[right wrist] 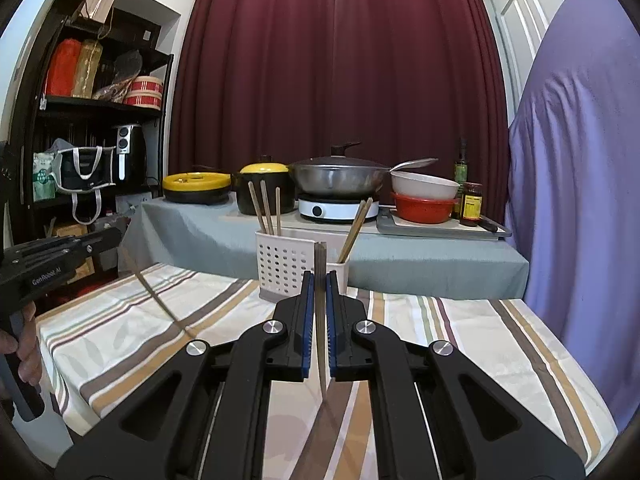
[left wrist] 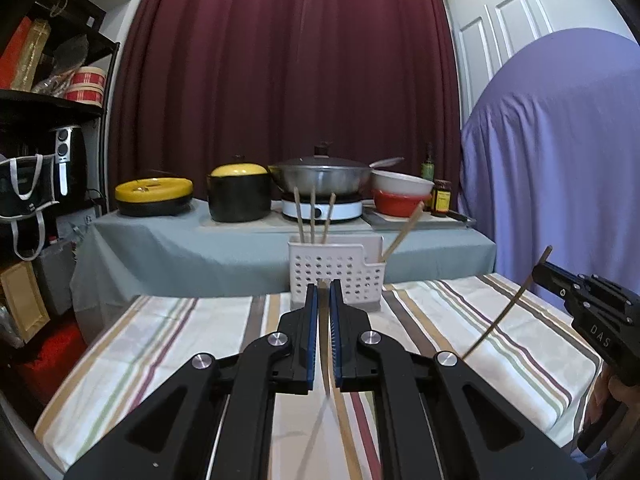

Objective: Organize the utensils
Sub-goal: 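Lift the held chopsticks with both tools and carry them above the white holder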

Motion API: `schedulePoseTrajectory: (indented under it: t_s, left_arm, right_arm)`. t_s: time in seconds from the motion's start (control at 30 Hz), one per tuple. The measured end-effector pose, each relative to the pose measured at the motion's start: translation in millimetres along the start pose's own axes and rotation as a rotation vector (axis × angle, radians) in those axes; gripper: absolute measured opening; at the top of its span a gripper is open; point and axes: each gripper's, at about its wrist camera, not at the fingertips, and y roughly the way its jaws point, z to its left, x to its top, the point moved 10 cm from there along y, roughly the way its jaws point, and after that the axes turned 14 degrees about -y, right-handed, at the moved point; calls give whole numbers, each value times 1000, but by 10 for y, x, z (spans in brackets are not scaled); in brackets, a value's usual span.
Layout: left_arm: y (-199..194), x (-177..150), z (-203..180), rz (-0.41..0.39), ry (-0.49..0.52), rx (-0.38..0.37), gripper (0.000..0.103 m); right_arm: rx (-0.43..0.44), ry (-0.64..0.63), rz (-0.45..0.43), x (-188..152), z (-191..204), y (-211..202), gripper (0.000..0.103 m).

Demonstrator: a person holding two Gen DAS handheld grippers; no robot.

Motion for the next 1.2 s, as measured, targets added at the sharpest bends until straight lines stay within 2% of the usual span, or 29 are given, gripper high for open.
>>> schedulePoseTrajectory:
  t_s: [0.2,0.47,0.93,1.2]
  left_arm:
    - [-8,156,21,2,-15,3,7]
    - [24,451,45,-19,-37,-17,7]
    - [408,1292,-1,-168,-15,-58,7]
    - [774,1649,81,-212,-20,-51,7]
  right_arm:
    - [21,14,-9,118,-14,51,6]
    - [35,3,-50,441,-41,166,6]
    - [27,-22,-168,1212,-273,706,6]
    - [11,-14,-202,1446,-419,1090,6]
